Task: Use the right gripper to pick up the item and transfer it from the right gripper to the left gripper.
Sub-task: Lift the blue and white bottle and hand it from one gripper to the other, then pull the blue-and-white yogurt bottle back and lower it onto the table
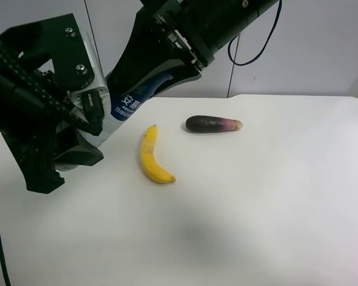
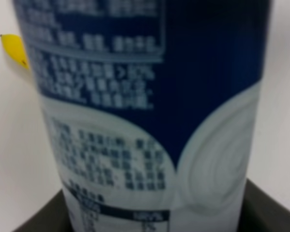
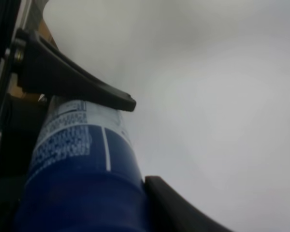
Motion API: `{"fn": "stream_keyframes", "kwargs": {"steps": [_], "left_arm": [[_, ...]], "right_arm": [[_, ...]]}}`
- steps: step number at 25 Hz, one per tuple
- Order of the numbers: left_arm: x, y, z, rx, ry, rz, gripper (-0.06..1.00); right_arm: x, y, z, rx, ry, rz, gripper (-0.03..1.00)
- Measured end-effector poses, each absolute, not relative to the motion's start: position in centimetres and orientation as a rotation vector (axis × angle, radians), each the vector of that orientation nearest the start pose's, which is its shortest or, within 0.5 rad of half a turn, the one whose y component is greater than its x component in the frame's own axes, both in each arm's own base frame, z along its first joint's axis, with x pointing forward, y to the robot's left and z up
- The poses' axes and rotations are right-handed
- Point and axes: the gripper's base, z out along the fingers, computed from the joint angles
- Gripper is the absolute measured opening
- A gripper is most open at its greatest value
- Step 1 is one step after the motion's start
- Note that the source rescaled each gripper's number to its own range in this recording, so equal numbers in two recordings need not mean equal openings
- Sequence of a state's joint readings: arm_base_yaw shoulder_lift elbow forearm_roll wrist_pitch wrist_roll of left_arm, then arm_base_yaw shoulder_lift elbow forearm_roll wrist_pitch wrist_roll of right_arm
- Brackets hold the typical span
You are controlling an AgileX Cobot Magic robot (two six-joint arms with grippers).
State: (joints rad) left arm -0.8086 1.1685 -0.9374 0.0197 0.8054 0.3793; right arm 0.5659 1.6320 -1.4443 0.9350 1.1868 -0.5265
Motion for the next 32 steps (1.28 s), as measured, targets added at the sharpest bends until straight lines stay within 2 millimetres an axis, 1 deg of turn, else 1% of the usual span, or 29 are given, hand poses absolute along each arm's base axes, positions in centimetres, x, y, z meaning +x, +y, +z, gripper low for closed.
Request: {"fn": "stream_keyframes", "kwargs": {"steps": [11,12,13,14,15,16,17,18,21,26,29,32], "left_arm": [[15.9,-16.5,31.0,1.443,2.075,-0.145,0.01],[15.9,-16.5,31.0,1.444,2.074,-0.145,0.01],[15.9,-16.5,31.0,1.457,2.068,-0.135,0.01],[15.9,-16.4,30.9,1.47,2.072,-0.13,0.01],[15.8,-16.4,30.8,1.482,2.079,-0.125,0.01],[15.8,-16.4,30.7,1.487,2.079,-0.122,0.01],[15.8,-16.4,30.7,1.488,2.079,-0.121,0.01],[15.8,-16.4,30.7,1.49,2.077,-0.119,0.01],[15.9,-16.4,30.7,1.49,2.076,-0.118,0.01],[15.9,-16.4,30.7,1.491,2.076,-0.117,0.01],[15.9,-16.3,30.7,1.491,2.075,-0.115,0.01],[15.9,-16.3,30.7,1.491,2.075,-0.115,0.01]], "right_arm": [[24.7,23.7,34.6,-1.06,2.4,1.297,0.01],[24.6,23.7,34.6,-1.054,2.407,1.305,0.1],[24.6,23.8,34.6,-1.048,2.409,1.316,0.3],[24.6,23.7,34.7,-1.047,2.408,1.317,0.54],[24.6,23.7,34.7,-1.053,2.415,1.297,0.7],[24.6,23.6,34.6,-1.054,2.426,1.279,0.82],[24.7,23.5,34.4,-1.054,2.441,1.253,0.89],[24.7,23.4,34.3,-1.056,2.457,1.229,0.93],[24.8,23.1,34.0,-1.068,2.485,1.163,0.95],[24.7,22.9,34.1,-1.081,2.485,1.135,0.95],[24.3,22.5,34.7,-1.091,2.469,1.104,0.95],[23.4,21.5,36.1,-1.099,2.44,1.032,0.95]]}}
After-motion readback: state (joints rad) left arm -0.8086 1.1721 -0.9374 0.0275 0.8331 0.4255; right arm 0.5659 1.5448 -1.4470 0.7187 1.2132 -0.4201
